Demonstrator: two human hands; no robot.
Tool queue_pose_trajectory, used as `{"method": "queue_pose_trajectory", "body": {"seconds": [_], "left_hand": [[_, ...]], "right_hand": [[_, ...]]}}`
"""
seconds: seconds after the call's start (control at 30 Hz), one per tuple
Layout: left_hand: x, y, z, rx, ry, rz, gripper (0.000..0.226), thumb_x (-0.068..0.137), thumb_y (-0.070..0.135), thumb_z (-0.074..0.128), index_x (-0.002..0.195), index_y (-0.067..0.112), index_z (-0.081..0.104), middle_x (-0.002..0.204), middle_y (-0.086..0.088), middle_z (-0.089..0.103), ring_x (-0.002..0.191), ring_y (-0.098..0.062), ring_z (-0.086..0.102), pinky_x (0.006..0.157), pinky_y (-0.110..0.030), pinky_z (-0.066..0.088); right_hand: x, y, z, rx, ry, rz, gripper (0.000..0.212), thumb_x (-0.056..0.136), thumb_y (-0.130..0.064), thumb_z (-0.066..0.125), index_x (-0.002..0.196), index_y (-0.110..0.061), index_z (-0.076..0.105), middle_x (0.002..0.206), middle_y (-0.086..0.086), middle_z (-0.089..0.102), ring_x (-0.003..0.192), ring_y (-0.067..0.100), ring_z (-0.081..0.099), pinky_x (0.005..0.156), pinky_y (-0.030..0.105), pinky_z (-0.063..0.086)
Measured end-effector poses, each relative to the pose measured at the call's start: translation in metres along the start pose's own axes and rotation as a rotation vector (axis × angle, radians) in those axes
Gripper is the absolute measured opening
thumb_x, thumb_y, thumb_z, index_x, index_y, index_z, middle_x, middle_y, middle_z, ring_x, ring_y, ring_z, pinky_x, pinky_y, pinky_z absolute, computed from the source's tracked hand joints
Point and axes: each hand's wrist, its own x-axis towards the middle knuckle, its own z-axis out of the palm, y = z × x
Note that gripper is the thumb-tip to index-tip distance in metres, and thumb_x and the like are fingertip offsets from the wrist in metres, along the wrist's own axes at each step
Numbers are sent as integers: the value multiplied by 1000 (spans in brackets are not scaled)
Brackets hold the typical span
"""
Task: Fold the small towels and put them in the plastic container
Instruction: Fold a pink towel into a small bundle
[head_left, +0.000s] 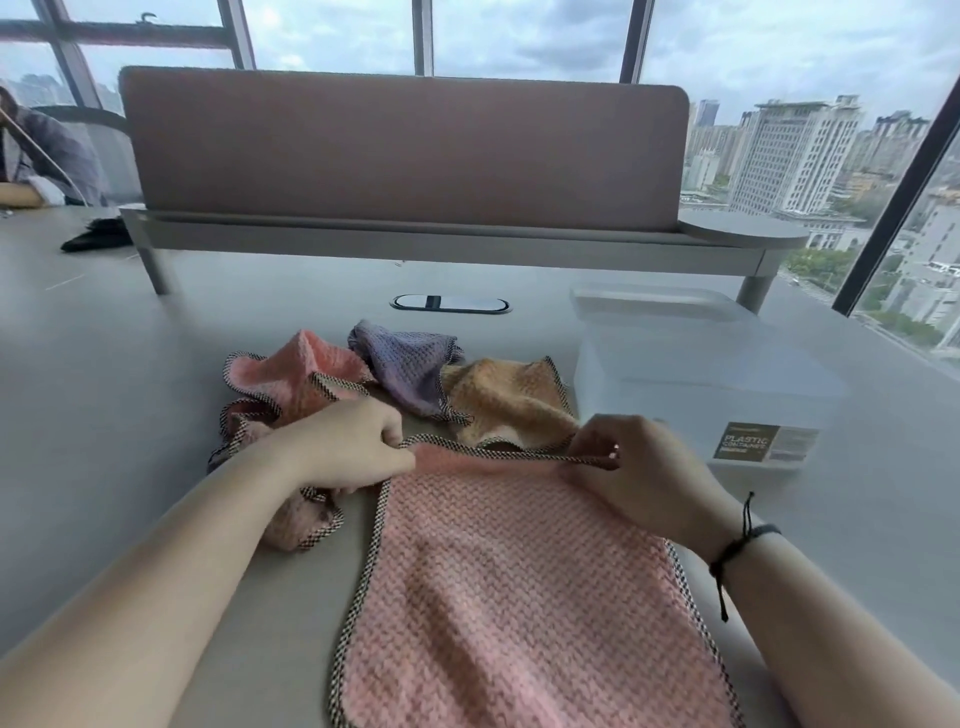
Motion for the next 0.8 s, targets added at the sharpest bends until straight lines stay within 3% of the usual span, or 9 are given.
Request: {"method": "queue_pose_trajectory", "body": {"seconds": [0.17, 0.37, 0.5, 0.6, 0.7, 0.8], "left_hand": [[5, -12, -5, 76, 75, -35, 16, 79, 33, 69, 71, 23, 60, 68, 8, 59, 61, -9, 52, 57, -27, 40], [9, -15, 2, 33, 201, -17, 16, 84, 30, 70, 97, 25, 63, 94, 10, 60, 90, -13, 57, 76, -28, 40], [10, -14, 7, -95, 249, 33, 9, 83, 22, 71, 91, 27, 72, 84, 12, 68, 78, -7, 62, 71, -27, 43], [7, -15, 4, -287, 223, 62, 5, 80, 25, 80, 83, 26, 76, 79, 7, 75, 68, -13, 66, 70, -29, 50], [-5, -14, -2, -502, 146, 85, 11, 79, 24, 83, 84, 19, 75, 61, -3, 70, 47, -11, 55, 49, -23, 46], [-11, -17, -8, -650, 66, 125, 9, 78, 8, 81, 84, 6, 73, 65, -10, 72, 58, -21, 67, 51, -25, 53]], "right_hand": [[3, 8, 4, 53, 111, 30, 10, 78, -33, 69, 87, -37, 70, 83, -12, 72, 84, 16, 67, 76, 38, 56], [9, 8, 8, 63, 214, -7, 9, 79, -25, 74, 87, -28, 75, 80, -7, 71, 80, 18, 66, 74, 34, 54], [14, 8, 11, 71, 228, -52, 6, 80, -22, 75, 84, -27, 74, 79, -9, 64, 75, 15, 62, 68, 31, 49], [11, 10, 10, 143, 231, -75, 10, 78, -17, 78, 81, -27, 76, 81, -9, 64, 71, 11, 60, 66, 28, 49], [2, 11, 0, 361, 160, -47, 12, 73, -19, 85, 77, -28, 77, 76, -9, 68, 61, 8, 56, 61, 16, 45], [0, 12, -10, 674, 88, 15, 14, 69, -10, 86, 76, -21, 79, 75, -5, 75, 62, 17, 59, 58, 20, 47]]}}
